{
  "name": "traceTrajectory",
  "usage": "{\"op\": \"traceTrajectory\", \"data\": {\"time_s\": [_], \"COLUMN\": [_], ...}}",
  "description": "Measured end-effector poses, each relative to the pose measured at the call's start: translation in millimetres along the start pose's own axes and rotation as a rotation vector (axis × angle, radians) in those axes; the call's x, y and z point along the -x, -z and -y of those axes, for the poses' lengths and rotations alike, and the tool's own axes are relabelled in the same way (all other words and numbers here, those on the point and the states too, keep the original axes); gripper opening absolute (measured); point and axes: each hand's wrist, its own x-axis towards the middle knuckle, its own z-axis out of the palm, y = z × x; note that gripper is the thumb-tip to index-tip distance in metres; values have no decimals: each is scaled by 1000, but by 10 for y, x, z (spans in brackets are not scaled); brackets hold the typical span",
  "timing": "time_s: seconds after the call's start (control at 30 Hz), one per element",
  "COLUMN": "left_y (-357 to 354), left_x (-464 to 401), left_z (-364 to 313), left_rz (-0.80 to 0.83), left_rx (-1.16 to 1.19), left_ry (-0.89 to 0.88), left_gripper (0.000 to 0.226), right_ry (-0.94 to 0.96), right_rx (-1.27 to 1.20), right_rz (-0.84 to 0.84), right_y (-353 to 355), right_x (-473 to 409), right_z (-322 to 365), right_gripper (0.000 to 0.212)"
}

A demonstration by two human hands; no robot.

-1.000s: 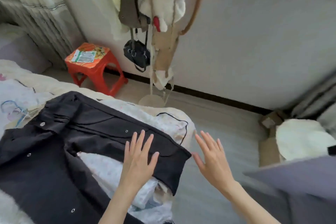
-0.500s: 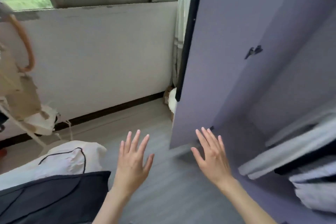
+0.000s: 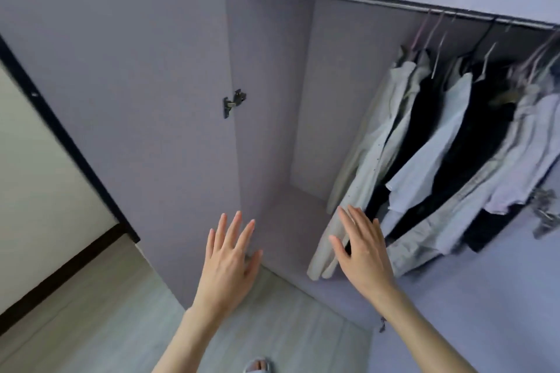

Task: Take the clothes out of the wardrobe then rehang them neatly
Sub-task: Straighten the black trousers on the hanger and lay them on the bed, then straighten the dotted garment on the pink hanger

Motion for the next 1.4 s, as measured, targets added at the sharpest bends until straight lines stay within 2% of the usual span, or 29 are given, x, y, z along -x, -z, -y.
{"op": "traceTrajectory", "data": {"time_s": [0.1, 0.27, 0.43, 0.57, 0.67, 0.73, 0.87, 1.0, 1.1, 1.27, 1.4], "left_y": [-131, -210, -278, -367, -429, -449, -508, -635, -727, -700, -651], "left_x": [-505, -1486, -2200, -2528, -2744, -2914, -3260, -3546, -3689, -3976, -4204], "left_z": [-83, -306, -790, -1170, -1400, -1575, -1994, -2248, -2226, -2265, -2376], "left_rz": [5, 37, 51, 62, 59, 72, 97, 137, 157, 30, -82], "left_rx": [37, 93, 159, 225, 328, 413, 544, 539, 496, 408, 369], "left_ry": [-86, -247, -373, -472, -519, -492, -370, -360, -292, -124, -67], "left_gripper": [61, 50, 51, 52, 43, 38, 43, 51, 48, 32, 23], "right_ry": [-76, -199, -230, -229, -211, -184, -150, -82, -56, -51, -47], "right_rx": [42, 97, 134, 131, 101, 95, 77, 150, 176, 121, 72], "right_rz": [-44, -75, -139, -195, -229, -234, -218, -98, -171, -247, -277], "right_y": [98, 235, 440, 562, 632, 674, 726, 609, 534, 505, 500], "right_x": [-329, -888, -1330, -1624, -1900, -2107, -2523, -2695, -2652, -2630, -2655], "right_z": [-269, -619, -873, -1124, -1324, -1448, -1667, -1903, -2069, -2219, -2238], "right_gripper": [56, 57, 45, 46, 44, 41, 45, 61, 56, 53, 53]}}
